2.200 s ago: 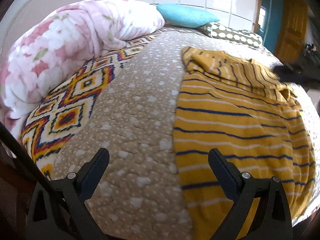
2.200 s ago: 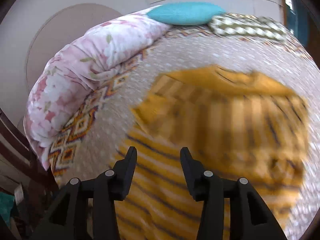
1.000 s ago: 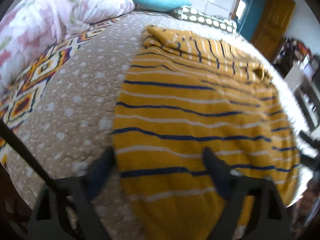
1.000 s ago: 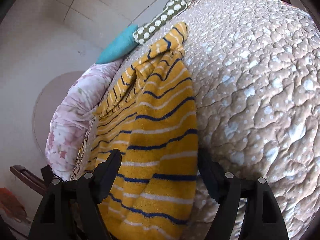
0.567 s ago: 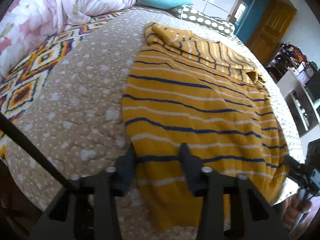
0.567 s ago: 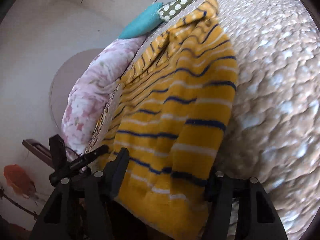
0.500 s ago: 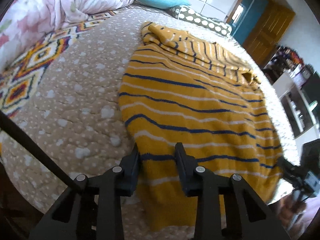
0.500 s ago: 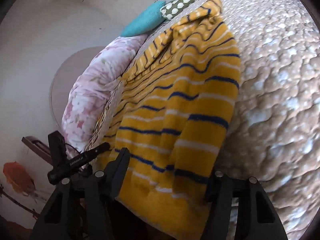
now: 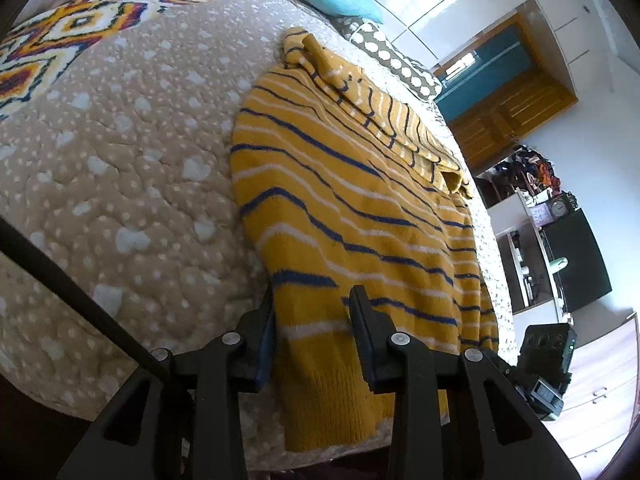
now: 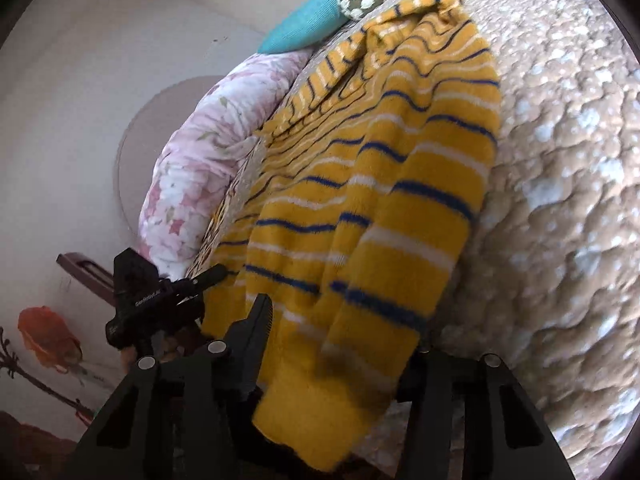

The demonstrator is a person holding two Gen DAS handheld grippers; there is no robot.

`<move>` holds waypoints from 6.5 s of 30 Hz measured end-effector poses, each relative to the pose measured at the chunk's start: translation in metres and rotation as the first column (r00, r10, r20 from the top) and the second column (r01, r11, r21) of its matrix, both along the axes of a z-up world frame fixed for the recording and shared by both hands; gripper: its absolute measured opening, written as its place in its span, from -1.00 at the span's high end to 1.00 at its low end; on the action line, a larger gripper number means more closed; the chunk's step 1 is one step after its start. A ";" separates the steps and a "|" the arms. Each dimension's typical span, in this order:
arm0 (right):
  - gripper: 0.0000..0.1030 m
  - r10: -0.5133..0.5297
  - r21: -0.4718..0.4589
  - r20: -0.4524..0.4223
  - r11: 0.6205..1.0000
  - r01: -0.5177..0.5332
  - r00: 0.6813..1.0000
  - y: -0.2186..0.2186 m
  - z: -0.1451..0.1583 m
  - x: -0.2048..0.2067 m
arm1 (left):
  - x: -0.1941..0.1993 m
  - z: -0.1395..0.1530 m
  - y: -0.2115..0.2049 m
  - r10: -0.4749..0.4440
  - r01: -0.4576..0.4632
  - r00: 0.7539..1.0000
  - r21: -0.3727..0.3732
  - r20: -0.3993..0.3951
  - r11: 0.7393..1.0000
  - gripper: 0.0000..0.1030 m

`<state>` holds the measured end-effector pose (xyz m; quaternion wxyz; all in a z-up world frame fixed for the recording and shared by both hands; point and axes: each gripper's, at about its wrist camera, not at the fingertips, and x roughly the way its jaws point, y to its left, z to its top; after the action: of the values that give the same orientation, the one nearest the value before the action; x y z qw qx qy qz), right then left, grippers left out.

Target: Fold small clothes

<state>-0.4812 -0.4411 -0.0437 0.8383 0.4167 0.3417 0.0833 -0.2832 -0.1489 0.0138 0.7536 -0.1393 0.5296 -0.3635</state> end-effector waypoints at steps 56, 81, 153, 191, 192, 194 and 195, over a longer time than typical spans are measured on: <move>0.81 -0.150 -0.291 0.061 0.943 0.162 0.987 -0.073 0.132 0.124 | 0.152 0.096 -0.116 0.029 -0.088 0.962 0.209 0.271 0.974 0.85; -0.23 -0.376 0.034 -0.143 0.923 0.384 0.916 -0.210 0.036 0.252 | 0.296 0.030 -0.120 0.267 -0.271 0.958 -0.029 -0.104 0.962 -0.45; 0.48 -0.331 -0.593 -0.255 0.796 0.123 0.908 -0.171 0.041 0.256 | 0.288 0.013 -0.225 -0.224 0.027 0.935 0.574 0.276 0.818 0.65; 0.16 -0.280 -0.542 -0.159 0.826 0.153 0.947 -0.049 0.039 0.161 | 0.163 0.007 -0.101 -0.039 -0.068 0.976 0.471 0.214 0.880 -0.62; 0.18 -0.286 -0.513 -0.150 0.841 0.173 0.946 -0.057 0.038 0.155 | 0.167 0.006 -0.091 -0.018 -0.070 0.981 0.445 0.192 0.893 -0.62; 0.19 -0.310 -0.466 -0.135 0.858 0.216 0.941 -0.072 0.039 0.139 | 0.170 0.007 -0.079 -0.010 -0.073 0.982 0.431 0.187 0.899 -0.62; 0.19 -0.329 -0.455 -0.134 0.858 0.237 0.935 -0.079 0.039 0.131 | 0.170 0.008 -0.074 -0.010 -0.077 0.981 0.436 0.193 0.896 -0.62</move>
<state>-0.3500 -0.5205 -0.0044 0.8723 0.2727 0.3715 -0.1632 -0.1133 -0.2226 0.0222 0.8187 0.0615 0.5215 -0.2323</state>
